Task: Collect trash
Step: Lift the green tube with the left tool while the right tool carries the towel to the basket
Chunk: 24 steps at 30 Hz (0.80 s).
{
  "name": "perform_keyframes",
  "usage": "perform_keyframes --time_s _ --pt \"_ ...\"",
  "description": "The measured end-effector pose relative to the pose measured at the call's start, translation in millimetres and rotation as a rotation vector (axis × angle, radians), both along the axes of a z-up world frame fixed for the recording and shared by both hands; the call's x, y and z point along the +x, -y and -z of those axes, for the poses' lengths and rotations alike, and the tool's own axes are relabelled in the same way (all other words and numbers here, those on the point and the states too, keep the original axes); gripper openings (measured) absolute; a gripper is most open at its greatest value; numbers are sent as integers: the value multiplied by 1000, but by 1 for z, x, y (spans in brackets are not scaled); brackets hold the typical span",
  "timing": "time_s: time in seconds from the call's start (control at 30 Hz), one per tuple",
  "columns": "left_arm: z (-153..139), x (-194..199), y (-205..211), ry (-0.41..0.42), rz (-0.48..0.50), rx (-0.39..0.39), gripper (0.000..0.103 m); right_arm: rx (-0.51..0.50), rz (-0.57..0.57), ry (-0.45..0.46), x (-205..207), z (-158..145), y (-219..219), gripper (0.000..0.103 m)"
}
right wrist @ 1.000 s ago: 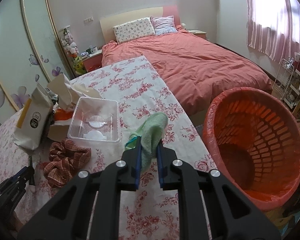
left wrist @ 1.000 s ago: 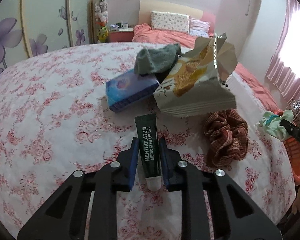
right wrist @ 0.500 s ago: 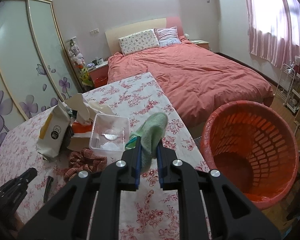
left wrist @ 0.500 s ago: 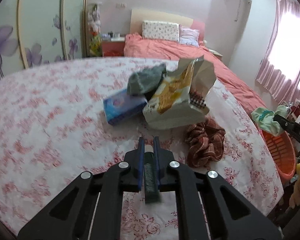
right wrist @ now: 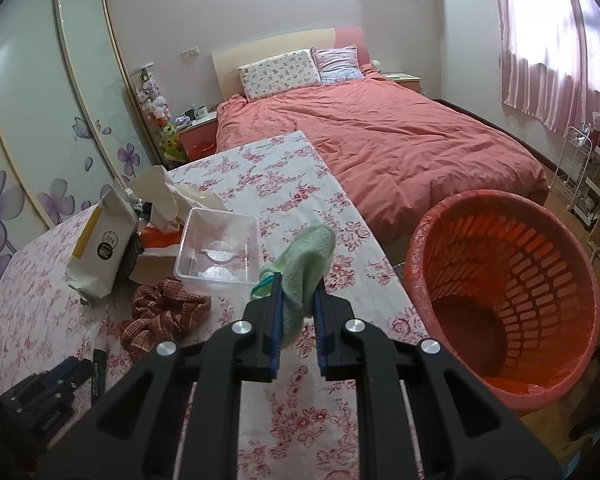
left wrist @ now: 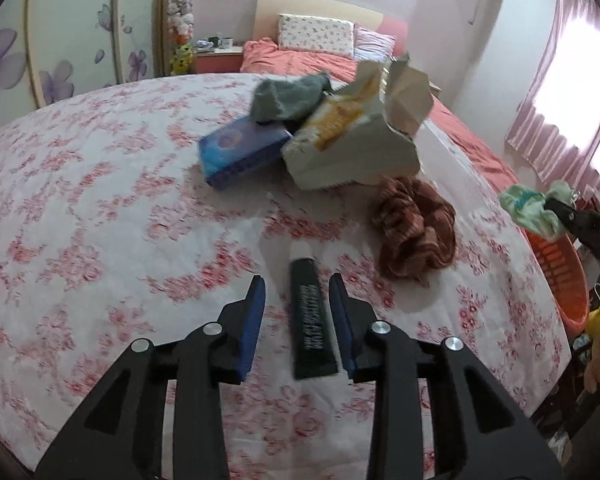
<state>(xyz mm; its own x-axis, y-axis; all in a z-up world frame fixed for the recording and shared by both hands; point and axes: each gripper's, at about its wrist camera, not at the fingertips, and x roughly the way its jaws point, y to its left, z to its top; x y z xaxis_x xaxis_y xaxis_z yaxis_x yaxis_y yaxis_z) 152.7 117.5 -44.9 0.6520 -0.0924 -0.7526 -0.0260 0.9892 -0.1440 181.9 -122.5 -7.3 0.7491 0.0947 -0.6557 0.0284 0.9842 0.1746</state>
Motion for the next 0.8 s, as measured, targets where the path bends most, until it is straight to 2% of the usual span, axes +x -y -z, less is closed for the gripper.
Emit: perform_keyframes --time_s 0.2,0.27,0.43,0.6,0.8 --pt "9 17 11 -17 -4 37 32 -4 -4 -10 -1 3 -2 14" --pt "9 21 13 -15 6 37 18 -2 -3 -12 -2 4 -1 14" --pt "8 18 9 -7 16 32 18 1 -6 -7 -3 2 -1 14" --pt "-6 10 5 20 6 30 18 15 -7 14 -6 -5 2 14" --pt "-40 0 16 86 47 15 18 40 -5 63 -13 -23 9 14"
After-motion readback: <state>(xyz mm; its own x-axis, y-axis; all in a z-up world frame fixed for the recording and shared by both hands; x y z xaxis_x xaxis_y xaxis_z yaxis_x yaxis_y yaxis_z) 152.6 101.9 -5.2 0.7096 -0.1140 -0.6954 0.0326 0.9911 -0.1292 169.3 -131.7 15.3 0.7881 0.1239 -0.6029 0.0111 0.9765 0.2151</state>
